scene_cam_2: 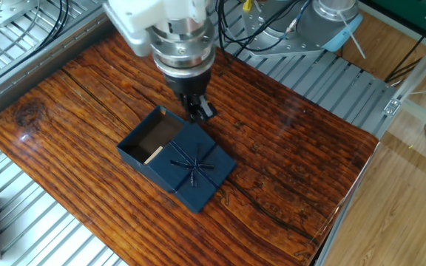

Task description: Slide the outer casing onto the gift box

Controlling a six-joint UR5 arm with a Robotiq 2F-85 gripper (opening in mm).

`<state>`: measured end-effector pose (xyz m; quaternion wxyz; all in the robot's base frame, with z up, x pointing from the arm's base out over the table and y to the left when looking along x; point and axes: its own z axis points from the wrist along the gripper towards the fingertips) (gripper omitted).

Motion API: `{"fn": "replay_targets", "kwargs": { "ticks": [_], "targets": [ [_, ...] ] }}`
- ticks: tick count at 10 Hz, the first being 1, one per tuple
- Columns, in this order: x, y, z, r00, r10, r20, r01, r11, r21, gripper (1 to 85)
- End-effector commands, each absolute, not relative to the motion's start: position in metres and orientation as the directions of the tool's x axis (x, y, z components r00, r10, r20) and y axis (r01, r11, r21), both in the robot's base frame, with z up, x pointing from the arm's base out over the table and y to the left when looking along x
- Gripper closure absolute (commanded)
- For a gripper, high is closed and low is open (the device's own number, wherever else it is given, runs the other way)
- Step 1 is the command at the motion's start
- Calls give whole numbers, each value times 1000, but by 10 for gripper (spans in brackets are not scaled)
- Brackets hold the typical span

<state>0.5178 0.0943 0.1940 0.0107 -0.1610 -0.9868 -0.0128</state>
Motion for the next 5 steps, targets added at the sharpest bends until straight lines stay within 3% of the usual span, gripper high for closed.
{"fn": "replay_targets", "kwargs": {
  "ticks": [1,4,5],
  "targets": [
    [517,97,191,-946,324,15,325,946,18,847],
    [519,88,191,-962,272,-4,272,962,-11,847],
    [520,74,192,-982,188,-15,188,980,-62,847]
  ]
}}
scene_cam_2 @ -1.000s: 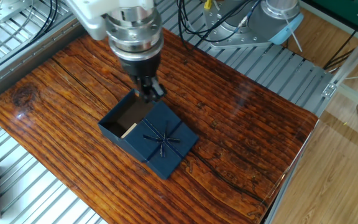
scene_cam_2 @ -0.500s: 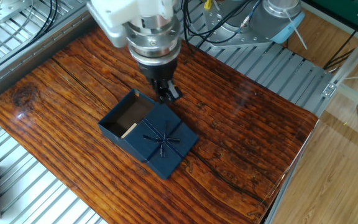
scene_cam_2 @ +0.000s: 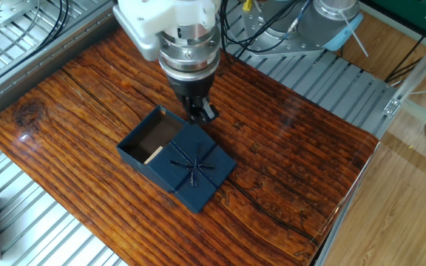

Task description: Slide the outer casing onto the gift box

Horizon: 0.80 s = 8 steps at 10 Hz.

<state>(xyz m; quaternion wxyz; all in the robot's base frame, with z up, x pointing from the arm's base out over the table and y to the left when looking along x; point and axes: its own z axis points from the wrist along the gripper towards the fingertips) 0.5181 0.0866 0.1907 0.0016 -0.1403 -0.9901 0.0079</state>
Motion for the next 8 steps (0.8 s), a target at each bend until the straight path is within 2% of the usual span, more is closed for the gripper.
{"fn": "replay_targets", "kwargs": {
  "ticks": [1,4,6,8],
  "targets": [
    [520,74,192,-995,101,-9,102,993,-66,847],
    [534,80,192,-983,-174,-48,-172,984,-53,847],
    [534,92,192,-980,-193,-56,-193,981,-7,847],
    [525,105,194,-989,-147,-22,-148,988,35,847]
  ]
}}
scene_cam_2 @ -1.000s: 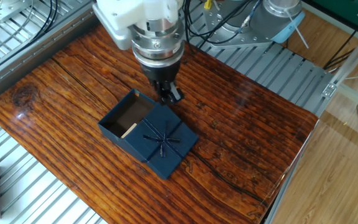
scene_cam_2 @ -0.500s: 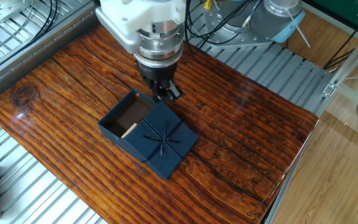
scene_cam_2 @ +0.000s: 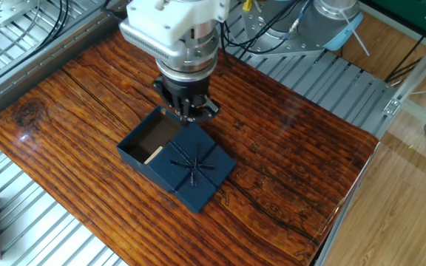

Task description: Slide the outer casing onto the gift box

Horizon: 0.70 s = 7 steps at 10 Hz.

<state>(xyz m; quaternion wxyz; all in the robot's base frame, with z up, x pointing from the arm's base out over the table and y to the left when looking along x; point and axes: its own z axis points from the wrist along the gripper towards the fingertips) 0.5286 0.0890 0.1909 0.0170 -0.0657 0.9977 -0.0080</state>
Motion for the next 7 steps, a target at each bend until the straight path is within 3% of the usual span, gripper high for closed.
{"fn": "replay_targets", "kwargs": {
  "ticks": [1,7],
  "targets": [
    [522,112,194,-993,-118,-14,-119,992,50,847],
    [512,152,182,-998,53,16,53,999,-12,847]
  ]
}}
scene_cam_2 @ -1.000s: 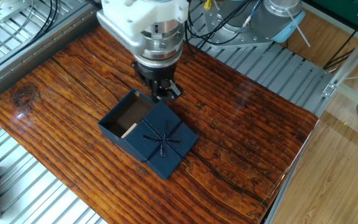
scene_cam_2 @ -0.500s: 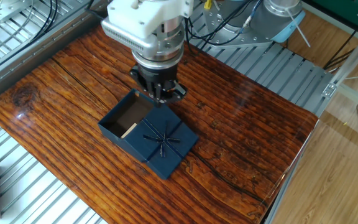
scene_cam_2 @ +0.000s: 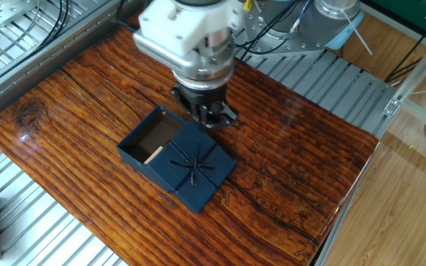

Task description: Slide the outer casing onto the gift box

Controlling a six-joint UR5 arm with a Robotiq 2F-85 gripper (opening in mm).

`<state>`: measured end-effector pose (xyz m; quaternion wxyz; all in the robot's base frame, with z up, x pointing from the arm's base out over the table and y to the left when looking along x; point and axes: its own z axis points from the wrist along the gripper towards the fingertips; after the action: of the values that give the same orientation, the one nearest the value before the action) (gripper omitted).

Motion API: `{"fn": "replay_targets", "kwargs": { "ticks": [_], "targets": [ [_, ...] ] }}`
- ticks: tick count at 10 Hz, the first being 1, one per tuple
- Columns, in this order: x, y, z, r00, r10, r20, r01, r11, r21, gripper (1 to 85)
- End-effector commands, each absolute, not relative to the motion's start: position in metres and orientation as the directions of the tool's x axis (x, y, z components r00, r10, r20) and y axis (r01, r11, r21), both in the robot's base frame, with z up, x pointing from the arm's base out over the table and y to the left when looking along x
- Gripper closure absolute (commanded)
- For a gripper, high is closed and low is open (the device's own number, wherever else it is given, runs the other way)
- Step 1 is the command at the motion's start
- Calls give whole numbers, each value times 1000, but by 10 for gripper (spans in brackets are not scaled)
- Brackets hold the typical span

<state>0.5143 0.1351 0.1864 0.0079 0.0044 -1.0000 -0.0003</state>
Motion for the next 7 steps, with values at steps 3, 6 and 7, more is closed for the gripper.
{"fn": "replay_targets", "kwargs": {
  "ticks": [3,6,7],
  "targets": [
    [518,176,169,-991,134,-25,134,991,18,847],
    [533,185,159,-983,161,-86,158,986,43,847],
    [541,189,155,-978,173,-115,168,984,52,847]
  ]
}}
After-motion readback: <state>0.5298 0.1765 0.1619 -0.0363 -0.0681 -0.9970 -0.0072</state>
